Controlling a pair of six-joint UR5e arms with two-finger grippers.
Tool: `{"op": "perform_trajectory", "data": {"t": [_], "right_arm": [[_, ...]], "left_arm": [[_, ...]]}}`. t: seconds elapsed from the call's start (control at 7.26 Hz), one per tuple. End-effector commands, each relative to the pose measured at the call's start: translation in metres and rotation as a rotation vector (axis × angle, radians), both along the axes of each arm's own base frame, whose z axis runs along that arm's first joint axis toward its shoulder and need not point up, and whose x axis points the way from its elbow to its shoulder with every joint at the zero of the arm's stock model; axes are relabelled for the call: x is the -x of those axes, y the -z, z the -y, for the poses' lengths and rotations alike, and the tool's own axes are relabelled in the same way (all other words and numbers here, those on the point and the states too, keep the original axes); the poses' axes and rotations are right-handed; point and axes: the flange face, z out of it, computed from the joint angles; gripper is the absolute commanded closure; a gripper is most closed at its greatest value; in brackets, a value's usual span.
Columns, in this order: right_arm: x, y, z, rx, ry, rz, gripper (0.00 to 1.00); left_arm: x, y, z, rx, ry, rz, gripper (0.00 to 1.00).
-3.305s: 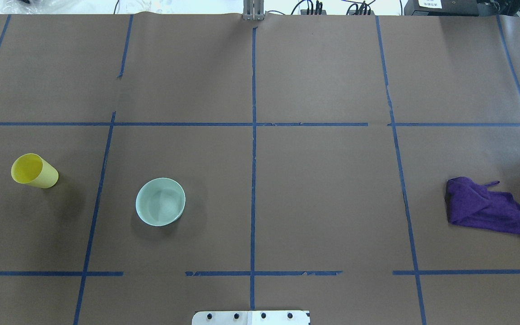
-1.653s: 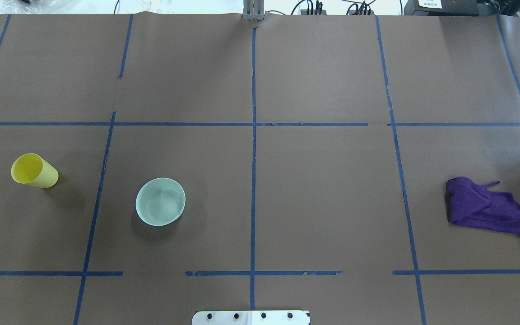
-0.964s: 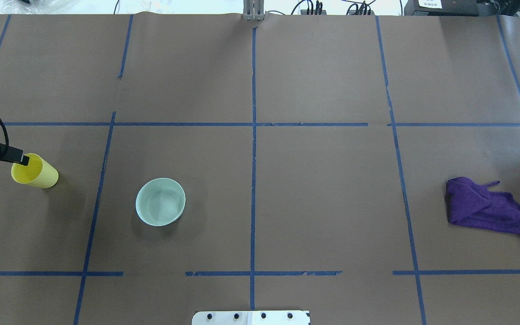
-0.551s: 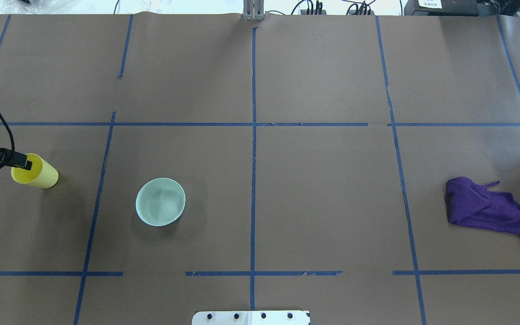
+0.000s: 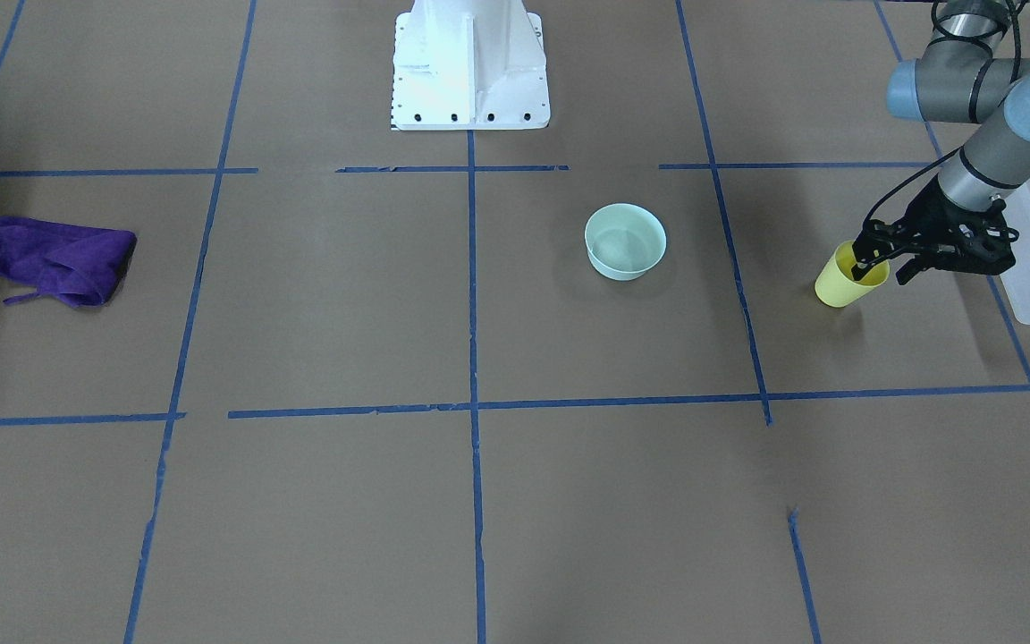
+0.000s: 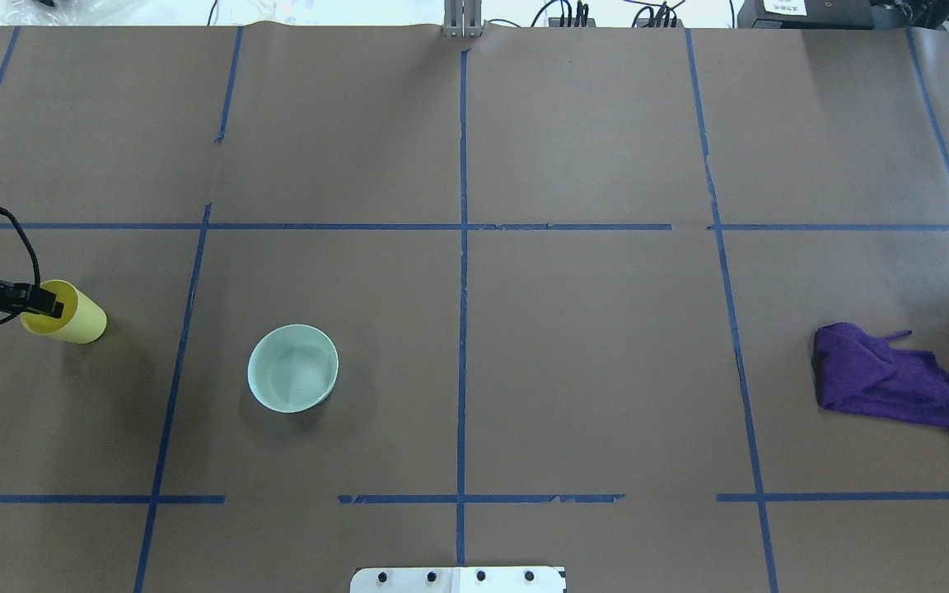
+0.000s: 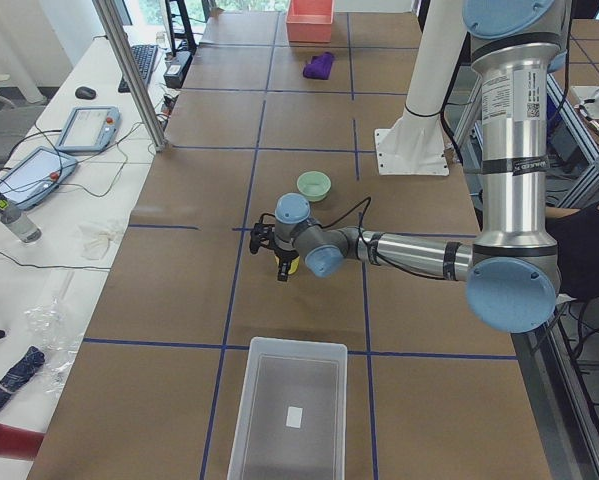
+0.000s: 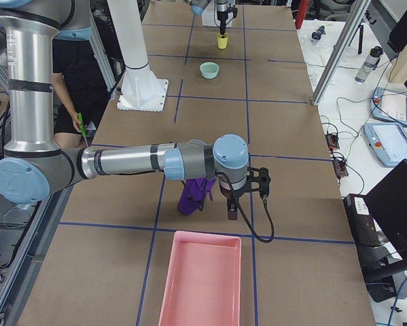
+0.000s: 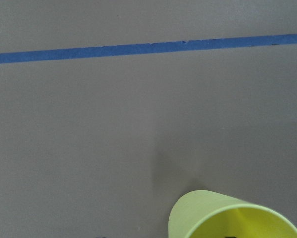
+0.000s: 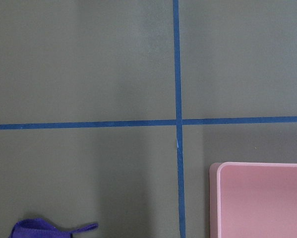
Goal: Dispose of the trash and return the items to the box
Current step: 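Lower the left gripper onto the yellow cup and grasp its rim, then lift the yellow cup with the left gripper toward the clear bin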
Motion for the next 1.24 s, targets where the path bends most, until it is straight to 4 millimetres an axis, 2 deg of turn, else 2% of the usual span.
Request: {"op": "perform_trajectory", "data": {"t": [0.0, 0.14, 0.41, 0.55, 0.69, 0.83, 0.96, 1.1], "right_arm": [[0.002, 0.003, 0.001, 0.005, 0.003, 0.023, 0.00], [0.003, 0.004, 0.002, 0.002, 0.006, 0.032, 0.00], [0.007, 0.017, 0.011, -0.026, 0.015, 0.037, 0.00], [0.010, 0.011, 0.006, -0.015, 0.018, 0.039, 0.00], [0.019, 0.008, 0.004, 0.027, 0.012, 0.085, 0.00], [0.037, 0.018, 0.005, 0.098, -0.025, 0.100, 0.00], [0.059, 0.028, 0.003, 0.107, -0.030, 0.098, 0.00], [0.077, 0.024, -0.006, 0.083, -0.025, 0.100, 0.00]], "left_arm": [[0.000, 0.005, 0.000, -0.012, -0.007, -0.009, 1.00], [0.000, 0.008, -0.001, -0.010, -0.009, -0.017, 1.00], [0.003, 0.045, -0.012, 0.027, -0.075, -0.106, 1.00], [0.022, 0.064, -0.006, 0.047, -0.060, -0.131, 1.00], [0.054, 0.076, 0.007, 0.082, 0.010, -0.108, 1.00], [0.060, 0.091, 0.010, 0.072, 0.013, -0.103, 1.00], [0.071, 0.094, 0.013, 0.021, -0.001, -0.097, 1.00], [0.085, 0.091, 0.019, -0.003, -0.009, -0.072, 1.00]]}}
